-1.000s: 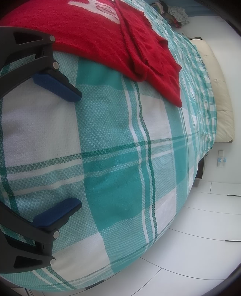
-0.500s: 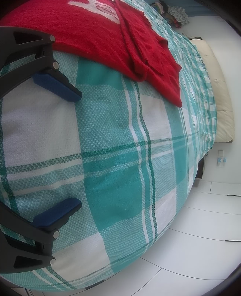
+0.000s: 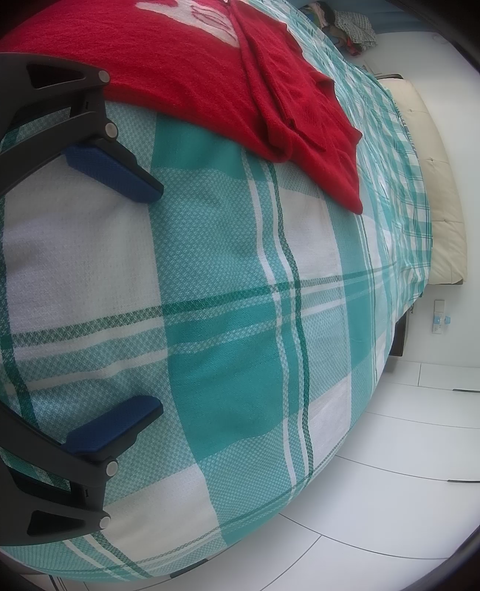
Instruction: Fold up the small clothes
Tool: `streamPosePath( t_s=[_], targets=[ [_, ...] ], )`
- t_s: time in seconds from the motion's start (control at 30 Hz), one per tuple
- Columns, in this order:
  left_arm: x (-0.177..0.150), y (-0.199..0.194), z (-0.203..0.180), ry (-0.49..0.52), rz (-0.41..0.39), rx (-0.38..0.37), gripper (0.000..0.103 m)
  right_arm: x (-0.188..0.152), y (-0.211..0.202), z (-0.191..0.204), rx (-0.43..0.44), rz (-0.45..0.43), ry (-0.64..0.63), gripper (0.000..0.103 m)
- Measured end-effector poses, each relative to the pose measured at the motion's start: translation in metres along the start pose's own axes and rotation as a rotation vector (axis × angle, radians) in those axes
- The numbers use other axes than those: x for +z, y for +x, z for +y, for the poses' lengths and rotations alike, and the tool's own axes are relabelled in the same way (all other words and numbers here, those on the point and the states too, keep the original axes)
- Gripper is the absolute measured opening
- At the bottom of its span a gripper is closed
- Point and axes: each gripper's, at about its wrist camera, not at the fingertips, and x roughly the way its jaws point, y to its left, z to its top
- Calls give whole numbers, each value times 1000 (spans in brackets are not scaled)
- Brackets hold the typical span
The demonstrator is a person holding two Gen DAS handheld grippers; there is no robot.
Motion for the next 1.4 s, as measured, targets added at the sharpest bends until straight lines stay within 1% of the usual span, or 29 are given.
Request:
streamPosePath(
  t_s=[0.2,0.3,0.33,0.37,0.4,0.43,0.47,0.5,0.53,0.57,0.6,0.67,0.73,0.77,0.8,0.83,0.87,0.9,0.93,0.97,1.03,1.07,1.1,1.17,1.2,1.27,1.33,1.4],
  targets=[
    [1,-1,1,-6,-2,-5,103,0,0,0,0,0,0,103],
    [4,-6,6,-20,4,-30,102,0,0,0,2,-1,1,103],
    [5,-10,9,-18,14,-48,102,1,0,-1,8,0,3,103],
    [5,-18,11,-5,25,-64,99,3,-1,-2,22,8,3,103],
    [2,-31,13,6,19,-74,95,6,-5,-5,43,23,3,102],
    [-3,-47,14,11,-4,-89,95,8,-13,-7,64,39,4,102],
    [-12,-65,16,11,-29,-120,96,7,-26,-9,93,40,13,100],
    [-22,-81,15,19,-40,-161,97,5,-43,-11,145,33,24,99],
    [-34,-94,12,39,-39,-207,97,0,-60,-11,209,34,29,99],
    [-48,-104,7,72,-23,-250,97,-6,-75,-8,274,54,23,99],
    [-63,-111,1,114,3,-282,97,-14,-86,-3,337,93,12,99],
    [-89,-121,-14,180,45,-320,97,-35,-103,10,455,186,-11,99],
    [-106,-126,-23,196,72,-356,95,-58,-116,25,535,247,-40,99],
    [-111,-127,-27,192,86,-377,88,-68,-121,32,562,262,-56,97],
    [-113,-129,-30,189,87,-385,83,-77,-123,38,580,274,-66,94],
    [-113,-132,-33,189,78,-380,81,-84,-123,44,597,292,-67,88],
    [-113,-133,-35,193,74,-375,77,-89,-120,49,615,313,-65,84],
    [-113,-134,-36,194,79,-374,68,-95,-115,53,627,337,-61,76],
    [-113,-134,-37,191,87,-378,63,-101,-109,58,627,367,-51,71],
    [-113,-134,-38,193,95,-382,56,-105,-104,60,632,387,-33,63],
    [-116,-135,-41,212,102,-371,40,-110,-96,61,641,393,-1,53],
    [-118,-134,-42,216,110,-371,13,-112,-94,61,630,391,-2,36],
    [-119,-135,-41,207,121,-385,5,-114,-94,60,620,384,6,4],
    [-116,-140,-35,176,114,-410,4,-109,-98,53,641,359,53,5],
    [-112,-145,-31,156,108,-430,3,-104,-105,50,639,329,50,5],
    [-102,-153,-23,101,102,-504,3,-90,-122,48,641,262,27,5],
    [-84,-159,-20,61,83,-563,3,-72,-136,46,647,200,15,5],
    [-57,-161,-23,36,48,-606,3,-48,-142,46,648,135,7,5]
  ],
)
